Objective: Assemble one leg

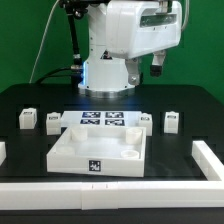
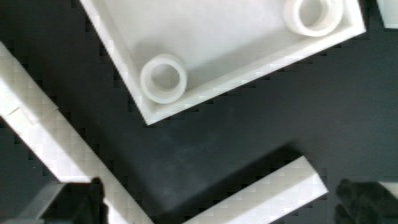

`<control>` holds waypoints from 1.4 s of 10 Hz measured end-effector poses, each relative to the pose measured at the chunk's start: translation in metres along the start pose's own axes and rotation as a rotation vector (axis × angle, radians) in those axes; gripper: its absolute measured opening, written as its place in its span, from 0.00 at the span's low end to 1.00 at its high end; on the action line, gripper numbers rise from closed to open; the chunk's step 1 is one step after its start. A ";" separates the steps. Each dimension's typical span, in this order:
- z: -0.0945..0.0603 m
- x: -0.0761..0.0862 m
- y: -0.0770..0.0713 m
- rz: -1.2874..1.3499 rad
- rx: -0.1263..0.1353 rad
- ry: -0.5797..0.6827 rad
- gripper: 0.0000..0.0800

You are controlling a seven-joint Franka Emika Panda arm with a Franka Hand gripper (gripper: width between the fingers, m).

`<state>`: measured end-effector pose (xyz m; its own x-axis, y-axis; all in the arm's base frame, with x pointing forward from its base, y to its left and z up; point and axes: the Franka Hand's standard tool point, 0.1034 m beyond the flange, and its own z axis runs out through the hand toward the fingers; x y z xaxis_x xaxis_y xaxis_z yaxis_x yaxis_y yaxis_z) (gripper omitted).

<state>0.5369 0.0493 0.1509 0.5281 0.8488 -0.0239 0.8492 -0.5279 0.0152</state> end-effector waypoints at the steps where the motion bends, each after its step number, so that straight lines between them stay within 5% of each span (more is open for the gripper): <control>1: 0.000 0.001 -0.001 -0.017 0.001 -0.001 0.81; 14: 0.008 -0.005 -0.005 -0.085 -0.006 0.007 0.81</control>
Offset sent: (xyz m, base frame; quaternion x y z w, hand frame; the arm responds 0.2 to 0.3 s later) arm 0.0000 0.0000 0.0000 0.0000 0.0000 0.0000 1.0000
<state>0.5300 0.0479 0.1430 0.4539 0.8909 -0.0179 0.8910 -0.4536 0.0192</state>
